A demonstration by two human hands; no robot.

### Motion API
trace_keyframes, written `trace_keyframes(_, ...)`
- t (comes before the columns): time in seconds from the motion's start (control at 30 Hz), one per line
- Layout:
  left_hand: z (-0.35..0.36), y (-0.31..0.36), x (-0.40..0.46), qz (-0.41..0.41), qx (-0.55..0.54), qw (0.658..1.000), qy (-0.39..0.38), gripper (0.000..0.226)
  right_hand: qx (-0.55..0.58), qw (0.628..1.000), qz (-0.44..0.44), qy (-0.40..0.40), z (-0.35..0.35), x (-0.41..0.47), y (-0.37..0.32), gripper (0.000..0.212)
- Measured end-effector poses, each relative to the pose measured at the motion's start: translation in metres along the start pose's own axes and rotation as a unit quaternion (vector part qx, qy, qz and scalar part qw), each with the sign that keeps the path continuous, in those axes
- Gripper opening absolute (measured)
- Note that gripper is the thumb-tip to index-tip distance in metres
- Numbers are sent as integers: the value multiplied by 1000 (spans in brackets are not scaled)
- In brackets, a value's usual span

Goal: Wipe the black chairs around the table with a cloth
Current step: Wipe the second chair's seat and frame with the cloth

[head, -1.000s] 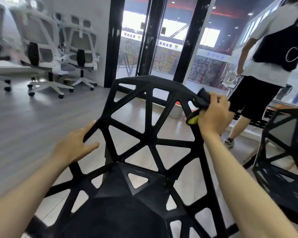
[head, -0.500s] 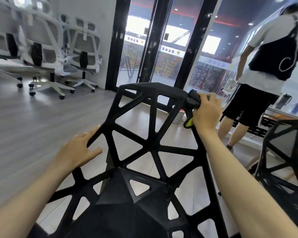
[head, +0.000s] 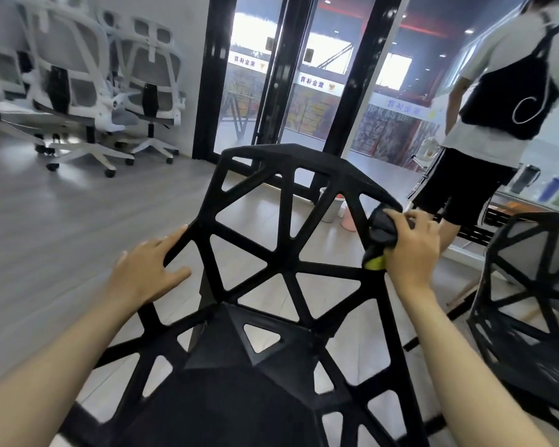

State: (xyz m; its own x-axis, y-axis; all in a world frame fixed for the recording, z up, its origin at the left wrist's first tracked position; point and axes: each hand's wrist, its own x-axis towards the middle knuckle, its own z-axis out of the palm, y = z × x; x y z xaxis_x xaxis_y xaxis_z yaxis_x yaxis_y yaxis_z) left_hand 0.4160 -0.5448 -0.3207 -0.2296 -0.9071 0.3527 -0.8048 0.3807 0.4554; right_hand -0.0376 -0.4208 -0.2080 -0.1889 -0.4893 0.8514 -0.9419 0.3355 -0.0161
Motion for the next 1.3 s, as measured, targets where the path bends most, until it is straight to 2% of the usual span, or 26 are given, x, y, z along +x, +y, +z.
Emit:
trace_keyframes(0.13,3,0,-2,-6,-3,1000,5,95,20,999,21,-21,6,-41,-1,57)
trace_keyframes(0.33,6,-1,-3,0,33,999,15,93,53,994,86,39,0,34,-18,56)
trace_keyframes(0.5,6,-2,1,10,64,998,24,97,23,1000,5,-18,6,-32,-1,57)
trace_keyframes(0.63,7,0,0,15,74,997,24,99,28,999,-2,-42,8,-59,4,56)
trace_keyframes(0.8,6,1,-3,5,84,996,17,99,28,996,-64,-48,16,21,-33,56)
trace_keyframes(0.9,7,-2,1,7,86,996,26,98,20,996,-76,-31,20,75,-70,47)
trace_keyframes(0.97,8,-5,1,10,91,995,31,99,22,997,-64,-36,22,81,-78,48)
trace_keyframes(1.07,11,-7,2,11,97,995,24,98,16,997,-50,-48,19,42,-49,58)
trace_keyframes(1.17,11,-7,4,7,102,994,28,97,-16,994,-81,-67,5,-19,0,63)
trace_keyframes(1.3,11,-4,5,10,99,995,28,98,-29,993,-85,-71,1,-27,2,54)
